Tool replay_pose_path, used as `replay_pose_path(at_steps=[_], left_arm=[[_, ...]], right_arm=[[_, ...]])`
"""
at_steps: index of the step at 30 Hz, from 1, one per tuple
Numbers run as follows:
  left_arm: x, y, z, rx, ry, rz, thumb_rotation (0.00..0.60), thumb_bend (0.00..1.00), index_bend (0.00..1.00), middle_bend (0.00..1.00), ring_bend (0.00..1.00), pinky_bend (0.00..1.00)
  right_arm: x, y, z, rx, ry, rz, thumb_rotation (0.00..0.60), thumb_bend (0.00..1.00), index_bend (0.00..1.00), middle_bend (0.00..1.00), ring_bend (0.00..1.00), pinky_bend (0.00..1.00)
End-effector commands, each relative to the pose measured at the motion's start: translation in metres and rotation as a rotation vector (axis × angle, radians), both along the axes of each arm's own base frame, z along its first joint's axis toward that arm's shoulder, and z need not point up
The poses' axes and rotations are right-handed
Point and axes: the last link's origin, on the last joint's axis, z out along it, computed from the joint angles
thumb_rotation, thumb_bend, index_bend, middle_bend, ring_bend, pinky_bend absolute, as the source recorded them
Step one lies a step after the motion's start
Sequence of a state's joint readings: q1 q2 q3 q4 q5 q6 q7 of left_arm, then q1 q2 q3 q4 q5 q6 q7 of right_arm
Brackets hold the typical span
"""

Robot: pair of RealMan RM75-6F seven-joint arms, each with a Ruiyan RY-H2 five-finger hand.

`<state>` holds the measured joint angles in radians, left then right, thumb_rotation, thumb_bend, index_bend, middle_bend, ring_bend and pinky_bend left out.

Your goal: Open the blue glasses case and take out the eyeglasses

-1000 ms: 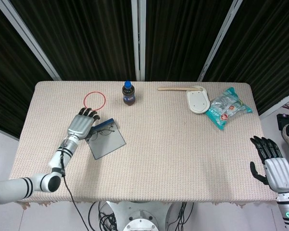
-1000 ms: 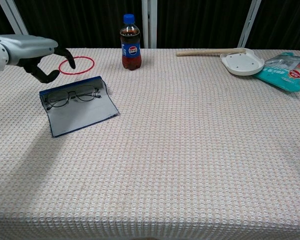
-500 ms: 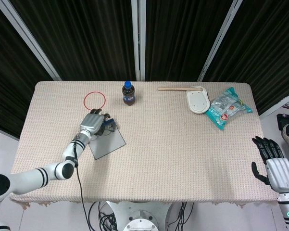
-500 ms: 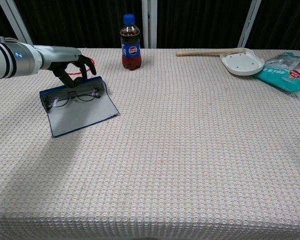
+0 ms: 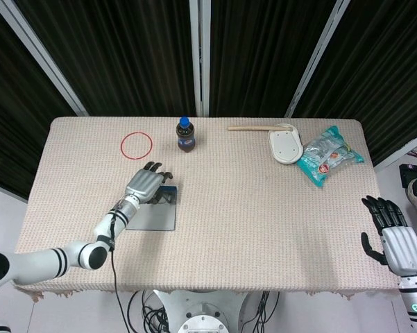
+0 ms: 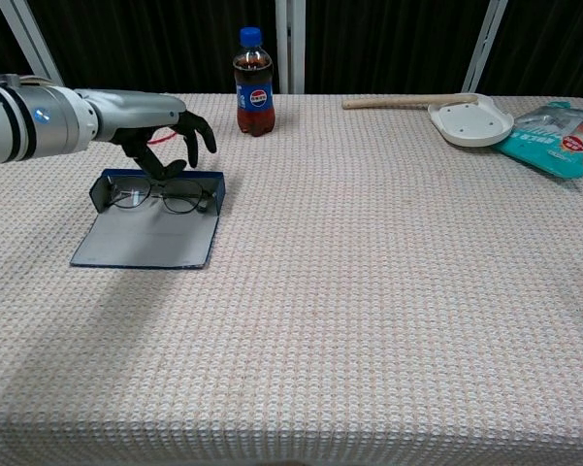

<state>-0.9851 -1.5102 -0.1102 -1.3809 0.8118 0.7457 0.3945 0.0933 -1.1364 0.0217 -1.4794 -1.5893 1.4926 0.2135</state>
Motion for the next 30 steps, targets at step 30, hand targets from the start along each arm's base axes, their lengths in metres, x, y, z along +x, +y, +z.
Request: replay_pose_path(at_steps=[30], left_arm=[[-0.019,0.007,-0.012,0.032,0.045,0.059,0.6,0.45,0.41,0.34,0.07,0.0]], right_arm=[[-0.004,0.0,0.0,0.003,-0.003,-0.013,0.6,0.48,0.0,0.08,0.0,0.0]])
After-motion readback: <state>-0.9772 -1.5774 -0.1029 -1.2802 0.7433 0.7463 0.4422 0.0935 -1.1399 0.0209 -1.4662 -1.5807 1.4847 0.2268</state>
